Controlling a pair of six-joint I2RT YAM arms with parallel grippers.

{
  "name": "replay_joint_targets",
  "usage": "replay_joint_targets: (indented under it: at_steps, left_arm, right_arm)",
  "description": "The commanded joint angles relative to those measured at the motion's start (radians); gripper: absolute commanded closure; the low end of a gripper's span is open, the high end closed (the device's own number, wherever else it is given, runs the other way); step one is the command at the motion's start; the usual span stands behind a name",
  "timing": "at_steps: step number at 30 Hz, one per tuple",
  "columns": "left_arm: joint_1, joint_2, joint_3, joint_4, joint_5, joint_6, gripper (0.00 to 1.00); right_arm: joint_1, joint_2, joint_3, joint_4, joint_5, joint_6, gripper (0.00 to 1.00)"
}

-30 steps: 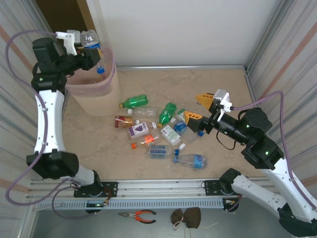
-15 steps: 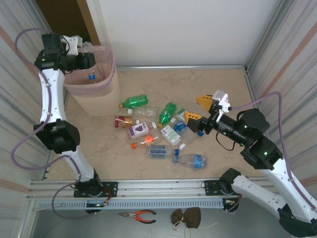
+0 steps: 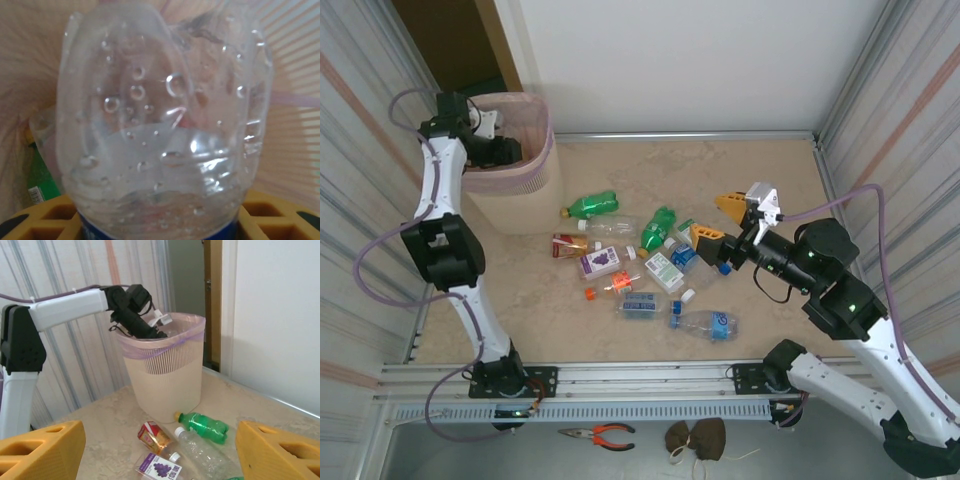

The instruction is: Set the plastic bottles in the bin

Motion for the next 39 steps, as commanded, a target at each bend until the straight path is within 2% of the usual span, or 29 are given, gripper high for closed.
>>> replay_joint_targets:
  at_steps: [1, 5, 7, 11, 19, 25, 27, 31, 36, 39]
  left_arm:
    - [0.007, 0.02, -0.029, -0.016, -0.004, 0.027, 0.49]
    - [0.007, 0.031, -0.078, -0.005, -0.011, 0.035, 0.45]
    - [0.007, 0.026, -0.102, 0.017, -0.012, 0.037, 0.4]
    - [0.007, 0.019, -0.108, 0.025, 0.002, 0.036, 0.34]
    - [0.007, -0.02, -0.126, 0.048, 0.049, 0.022, 0.33]
    - [0.007, -0.089, -0.161, 0.079, 0.075, 0.013, 0.33]
    - [0.007, -0.127, -0.188, 0.104, 0.09, 0.014, 0.33]
    - [0.007, -0.209, -0.236, 0.175, 0.139, 0.011, 0.33]
    - [0.017, -0.316, -0.32, 0.322, 0.269, -0.008, 0.33]
    - [0.028, -0.376, -0.37, 0.422, 0.343, -0.021, 0.33]
  right_arm:
    - [0.005, 0.008, -0.011, 0.031, 0.015, 0.024, 0.22]
    - [0.006, 0.018, -0.008, 0.023, 0.014, 0.026, 0.23]
    - [0.005, 0.02, -0.01, 0.02, 0.02, 0.028, 0.23]
    - [0.006, 0.027, -0.005, 0.002, 0.074, 0.049, 0.23]
    - [0.006, 0.079, 0.045, -0.133, 0.201, 0.111, 0.22]
    - [-0.007, 0.149, 0.062, -0.224, 0.349, 0.179, 0.21]
    - [-0.035, 0.183, 0.071, -0.262, 0.367, 0.213, 0.21]
    - [-0.131, 0.256, 0.101, -0.345, 0.321, 0.302, 0.21]
    - [-0.277, 0.372, 0.138, -0.461, 0.226, 0.41, 0.23]
    - [-0.316, 0.419, 0.136, -0.478, 0.204, 0.422, 0.23]
